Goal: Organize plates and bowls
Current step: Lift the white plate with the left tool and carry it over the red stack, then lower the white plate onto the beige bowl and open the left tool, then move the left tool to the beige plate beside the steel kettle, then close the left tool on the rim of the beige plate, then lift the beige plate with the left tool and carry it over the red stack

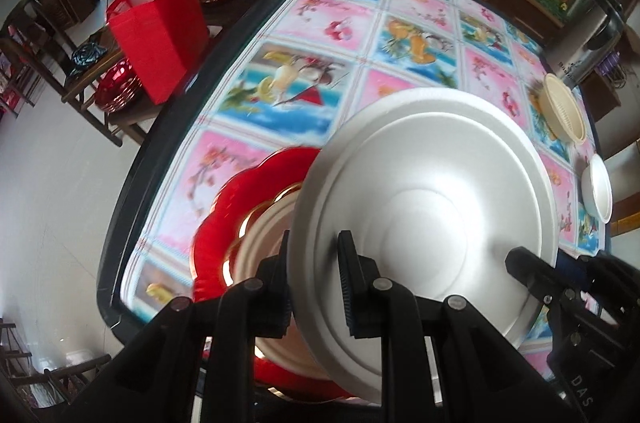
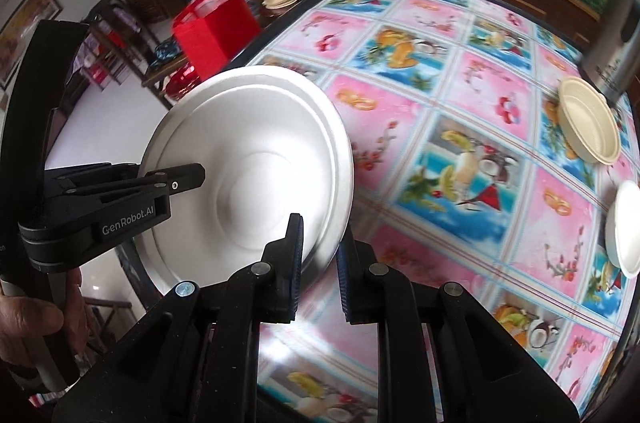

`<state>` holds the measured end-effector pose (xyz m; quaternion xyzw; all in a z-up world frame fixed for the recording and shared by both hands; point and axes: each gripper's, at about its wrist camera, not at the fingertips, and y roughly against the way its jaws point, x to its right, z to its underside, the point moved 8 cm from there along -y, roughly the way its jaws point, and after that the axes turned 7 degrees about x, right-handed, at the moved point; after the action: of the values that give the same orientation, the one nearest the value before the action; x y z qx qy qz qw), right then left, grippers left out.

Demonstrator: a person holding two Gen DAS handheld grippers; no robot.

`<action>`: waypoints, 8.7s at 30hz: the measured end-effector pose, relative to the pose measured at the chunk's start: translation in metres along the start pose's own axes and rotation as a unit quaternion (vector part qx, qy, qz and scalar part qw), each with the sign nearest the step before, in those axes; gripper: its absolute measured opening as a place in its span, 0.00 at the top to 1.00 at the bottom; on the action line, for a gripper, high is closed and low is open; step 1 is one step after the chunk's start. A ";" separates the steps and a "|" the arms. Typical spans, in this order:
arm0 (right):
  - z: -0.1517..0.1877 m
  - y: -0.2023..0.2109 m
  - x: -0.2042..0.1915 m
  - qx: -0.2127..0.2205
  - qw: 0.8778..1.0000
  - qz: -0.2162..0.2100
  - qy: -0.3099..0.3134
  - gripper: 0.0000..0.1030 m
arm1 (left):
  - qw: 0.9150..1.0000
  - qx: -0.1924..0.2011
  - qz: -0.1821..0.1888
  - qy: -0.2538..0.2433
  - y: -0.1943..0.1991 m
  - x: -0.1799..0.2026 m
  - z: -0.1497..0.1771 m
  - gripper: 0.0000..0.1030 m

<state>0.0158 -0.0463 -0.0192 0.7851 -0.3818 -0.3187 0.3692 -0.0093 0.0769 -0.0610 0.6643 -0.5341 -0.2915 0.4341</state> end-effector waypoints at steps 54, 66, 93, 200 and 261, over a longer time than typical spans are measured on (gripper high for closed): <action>0.005 -0.009 -0.010 0.014 1.000 0.004 0.000 0.82 | 0.998 0.067 -0.011 0.004 0.010 -0.004 -0.005 0.23; 0.010 0.011 0.065 0.023 0.997 0.042 -0.060 0.79 | 0.997 0.063 0.034 -0.035 0.005 0.085 -0.019 0.23; 0.010 0.036 0.255 0.045 0.980 0.100 -0.167 0.76 | 0.991 0.057 0.059 -0.106 -0.043 0.259 -0.064 0.23; -0.050 -0.025 0.422 0.023 0.978 0.124 -0.169 0.85 | 0.994 -0.016 0.069 -0.088 -0.152 0.373 -0.125 0.86; 0.003 0.027 0.052 0.016 0.998 0.040 -0.040 0.81 | 0.999 0.006 0.034 -0.029 0.020 0.059 -0.015 0.87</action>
<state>0.0301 -0.1028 -0.0095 0.7618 -0.4322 -0.3285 0.3536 0.0097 0.0231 -0.0315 0.6397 -0.5703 -0.2928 0.4241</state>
